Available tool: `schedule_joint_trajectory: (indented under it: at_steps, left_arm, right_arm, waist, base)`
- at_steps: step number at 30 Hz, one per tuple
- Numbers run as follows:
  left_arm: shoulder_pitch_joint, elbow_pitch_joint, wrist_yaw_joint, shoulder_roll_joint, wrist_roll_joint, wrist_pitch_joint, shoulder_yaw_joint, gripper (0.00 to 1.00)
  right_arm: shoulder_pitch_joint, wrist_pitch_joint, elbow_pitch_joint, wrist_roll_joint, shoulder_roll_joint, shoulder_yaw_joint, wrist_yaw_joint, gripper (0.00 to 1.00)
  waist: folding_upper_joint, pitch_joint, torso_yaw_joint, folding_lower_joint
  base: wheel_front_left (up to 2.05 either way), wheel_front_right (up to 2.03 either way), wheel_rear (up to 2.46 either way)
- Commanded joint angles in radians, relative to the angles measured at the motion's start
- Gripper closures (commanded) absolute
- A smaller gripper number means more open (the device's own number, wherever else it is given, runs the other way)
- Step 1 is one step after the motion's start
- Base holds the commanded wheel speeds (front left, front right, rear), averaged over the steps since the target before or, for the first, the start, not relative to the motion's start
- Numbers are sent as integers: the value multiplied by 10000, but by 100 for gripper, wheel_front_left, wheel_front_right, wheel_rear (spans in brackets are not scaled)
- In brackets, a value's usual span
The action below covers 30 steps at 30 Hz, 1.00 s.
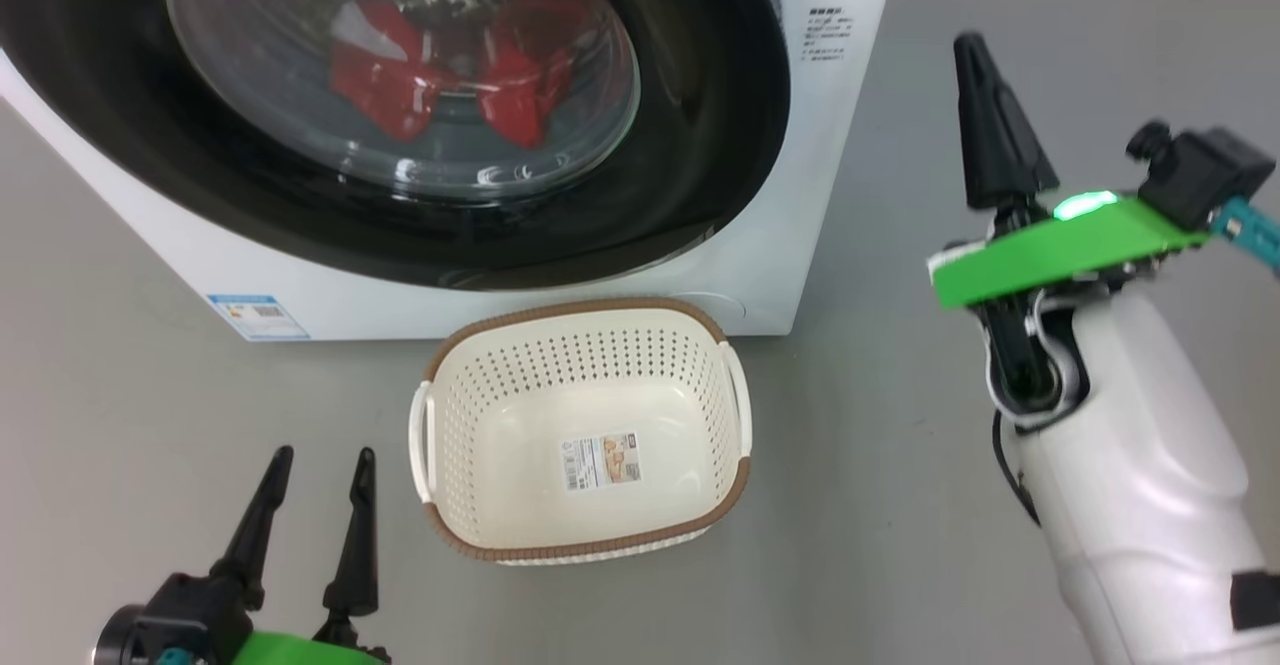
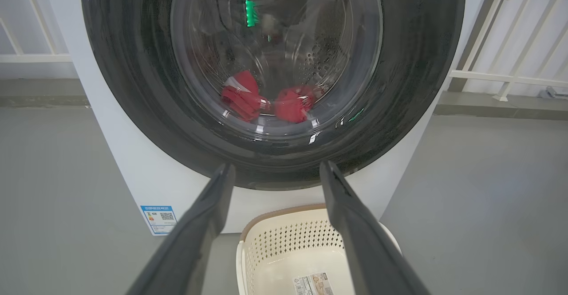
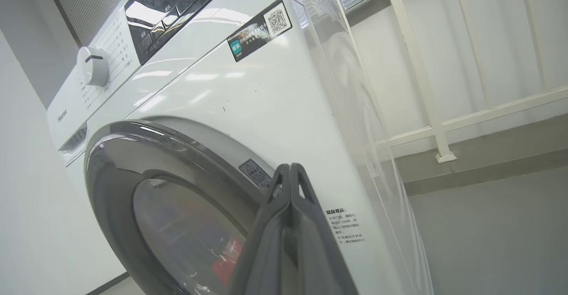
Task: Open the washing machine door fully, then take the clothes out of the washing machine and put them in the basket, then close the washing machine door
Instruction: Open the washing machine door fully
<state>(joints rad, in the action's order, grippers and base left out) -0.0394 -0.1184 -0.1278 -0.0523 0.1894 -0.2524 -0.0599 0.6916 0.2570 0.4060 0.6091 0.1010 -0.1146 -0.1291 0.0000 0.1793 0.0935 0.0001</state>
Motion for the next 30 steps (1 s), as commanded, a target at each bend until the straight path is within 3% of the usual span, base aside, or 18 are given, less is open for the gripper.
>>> schedule_joint_trajectory:
  at_steps: [1, 10, 15, 22, 30]
  left_arm:
    - [-357, 263, -29, -180, 153, -93, 292, 0]
    - [-753, 211, -29, -199, 313, -93, 184, 0]
    - [-918, 183, -29, -209, 380, -93, 125, 0]
    - [-1099, 183, -29, -226, 515, -93, 55, 0]
    - [-1246, 151, -29, -220, 601, -93, -13, 0]
  right_arm:
    - [342, 47, -146, 157, -90, -233, -16, 100]
    - [1958, 47, 1090, 1663, 329, -896, -16, 100]
    - [2800, -212, 1549, 3332, 681, -1828, -16, 100]
    - [3566, -1345, 1518, 5777, 1415, -3090, -16, 100]
    - [3967, -2930, 1724, 7822, 2049, -3559, -16, 100]
  waist:
    - [0, 150, 95, -1]
    - [0, 592, 368, -1]
    - [0, 788, 459, -1]
    - [0, 1006, 589, -1]
    - [0, 1181, 798, -1]
  base:
    - [0, 0, 0]
    - [0, 0, 0]
    - [0, 0, 0]
    - [0, 0, 0]
    - [0, 0, 0]
